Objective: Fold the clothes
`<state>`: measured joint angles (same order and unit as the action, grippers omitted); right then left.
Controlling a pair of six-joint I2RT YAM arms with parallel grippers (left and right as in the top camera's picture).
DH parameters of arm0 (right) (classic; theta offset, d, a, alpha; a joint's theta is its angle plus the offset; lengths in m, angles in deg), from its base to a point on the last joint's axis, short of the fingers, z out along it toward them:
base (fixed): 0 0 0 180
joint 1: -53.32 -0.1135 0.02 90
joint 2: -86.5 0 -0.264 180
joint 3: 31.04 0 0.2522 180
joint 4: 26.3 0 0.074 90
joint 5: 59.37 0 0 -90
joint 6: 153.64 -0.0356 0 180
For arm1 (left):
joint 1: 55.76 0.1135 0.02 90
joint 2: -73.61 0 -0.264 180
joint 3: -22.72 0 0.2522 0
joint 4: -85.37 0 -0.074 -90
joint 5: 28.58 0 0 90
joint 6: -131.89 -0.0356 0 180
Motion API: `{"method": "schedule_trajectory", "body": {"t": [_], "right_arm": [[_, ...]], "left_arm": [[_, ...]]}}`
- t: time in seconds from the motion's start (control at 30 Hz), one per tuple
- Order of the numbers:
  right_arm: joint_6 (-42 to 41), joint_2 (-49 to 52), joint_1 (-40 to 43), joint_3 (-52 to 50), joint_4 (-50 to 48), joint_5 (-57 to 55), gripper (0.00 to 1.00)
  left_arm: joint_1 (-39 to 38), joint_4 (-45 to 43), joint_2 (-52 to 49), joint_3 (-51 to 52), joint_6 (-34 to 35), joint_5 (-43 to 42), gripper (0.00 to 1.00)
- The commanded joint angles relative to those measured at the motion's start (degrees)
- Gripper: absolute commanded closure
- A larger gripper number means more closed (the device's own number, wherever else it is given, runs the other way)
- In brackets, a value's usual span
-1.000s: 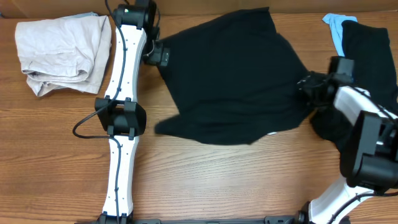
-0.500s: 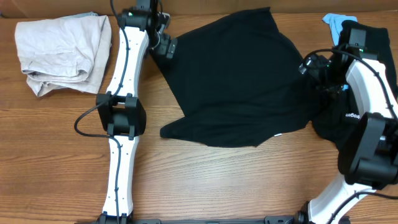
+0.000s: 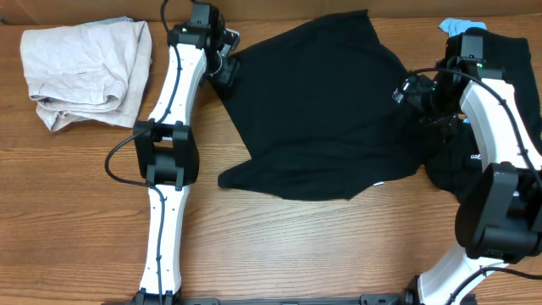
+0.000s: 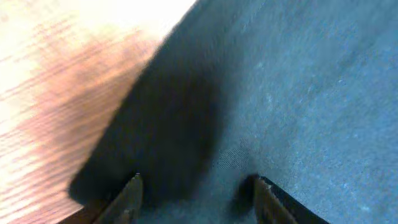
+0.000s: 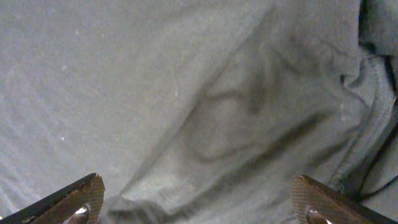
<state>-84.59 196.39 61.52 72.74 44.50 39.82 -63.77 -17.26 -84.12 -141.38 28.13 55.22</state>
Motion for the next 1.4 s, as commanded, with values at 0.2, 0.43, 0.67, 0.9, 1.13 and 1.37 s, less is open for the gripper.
{"method": "schedule_trajectory", "body": {"t": [0.2,0.43,0.67,0.9,1.13,1.37], "right_arm": [[0.4,-1.4,-0.3,1.1,2.6,0.2,0.0],[0.3,-1.3,-3.1,1.0,5.0,2.5,0.01],[-2.3,-1.3,-8.1,-2.3,10.1,2.1,0.07],[-8.8,-1.5,-13.2,-16.8,4.6,1.9,0.15],[-12.5,-1.9,-20.0,-25.2,-4.9,2.4,0.23],[-15.1,-1.9,-23.5,-27.1,-9.9,-1.8,0.48]], "left_arm": [[-0.5,0.0,1.8,8.0,2.6,4.1,0.9],[4.5,10.6,1.8,8.0,18.4,13.2,0.96],[12.1,22.5,1.8,8.0,23.6,11.0,0.96],[13.3,26.8,1.8,8.0,22.1,11.3,0.96],[12.3,26.7,1.8,8.0,22.1,11.1,0.96],[11.7,26.6,1.8,8.0,22.1,11.1,0.96]]}}
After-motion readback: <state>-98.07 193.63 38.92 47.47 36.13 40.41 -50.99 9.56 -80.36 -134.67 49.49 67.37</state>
